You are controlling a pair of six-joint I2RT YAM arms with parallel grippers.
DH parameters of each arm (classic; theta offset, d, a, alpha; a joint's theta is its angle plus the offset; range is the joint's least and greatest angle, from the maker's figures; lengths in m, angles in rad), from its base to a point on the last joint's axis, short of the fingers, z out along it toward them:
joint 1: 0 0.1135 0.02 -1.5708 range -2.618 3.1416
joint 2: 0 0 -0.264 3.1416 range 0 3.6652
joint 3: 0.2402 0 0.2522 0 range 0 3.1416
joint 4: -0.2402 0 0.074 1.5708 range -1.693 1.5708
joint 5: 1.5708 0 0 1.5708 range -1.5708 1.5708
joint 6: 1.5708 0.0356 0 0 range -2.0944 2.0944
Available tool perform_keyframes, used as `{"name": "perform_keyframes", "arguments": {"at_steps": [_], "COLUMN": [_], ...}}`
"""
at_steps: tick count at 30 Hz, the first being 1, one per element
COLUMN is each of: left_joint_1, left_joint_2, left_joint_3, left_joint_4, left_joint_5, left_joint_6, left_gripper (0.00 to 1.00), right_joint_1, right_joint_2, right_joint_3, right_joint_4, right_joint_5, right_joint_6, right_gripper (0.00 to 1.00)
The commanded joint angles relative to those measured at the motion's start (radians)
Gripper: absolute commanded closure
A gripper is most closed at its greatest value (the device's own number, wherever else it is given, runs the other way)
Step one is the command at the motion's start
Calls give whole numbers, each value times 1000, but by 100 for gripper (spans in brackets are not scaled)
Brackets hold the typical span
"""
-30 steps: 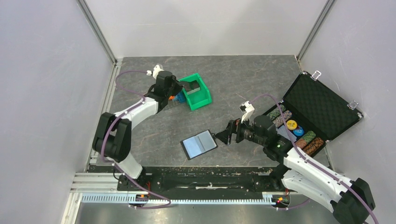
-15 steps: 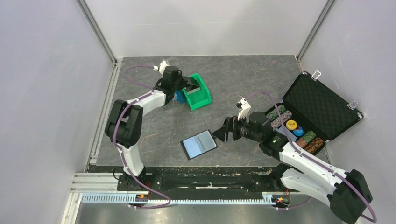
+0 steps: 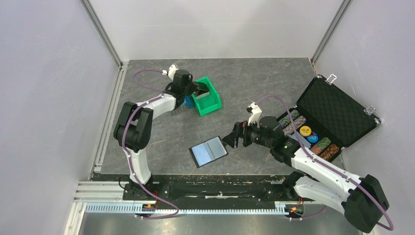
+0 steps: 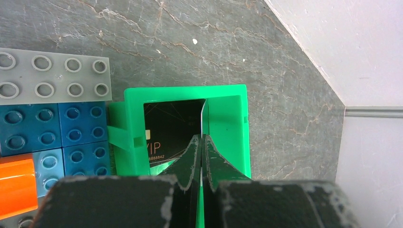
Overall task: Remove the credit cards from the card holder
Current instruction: Place the credit card in the storage box.
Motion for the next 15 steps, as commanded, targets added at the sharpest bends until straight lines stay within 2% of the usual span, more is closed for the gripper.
{"name": "perform_keyframes", "arguments": {"at_steps": [1, 6, 15], "left_joint_1": [-1, 0, 0], "left_joint_2": [17, 29, 44], "left_joint_3": [39, 48, 77], "left_joint_4": [40, 34, 4], "left_joint_5": [-39, -38, -25], "left_joint_6": [46, 55, 69], "left_gripper": [98, 88, 78], "right_joint_1": [-3, -4, -3], "right_joint_2": [10, 26, 20], "right_joint_3": [48, 55, 62], "right_joint_4": [39, 39, 38], "right_joint_5": [17, 4, 4], "right_joint_6": [0, 8, 22], "right_gripper": [2, 2, 2]}}
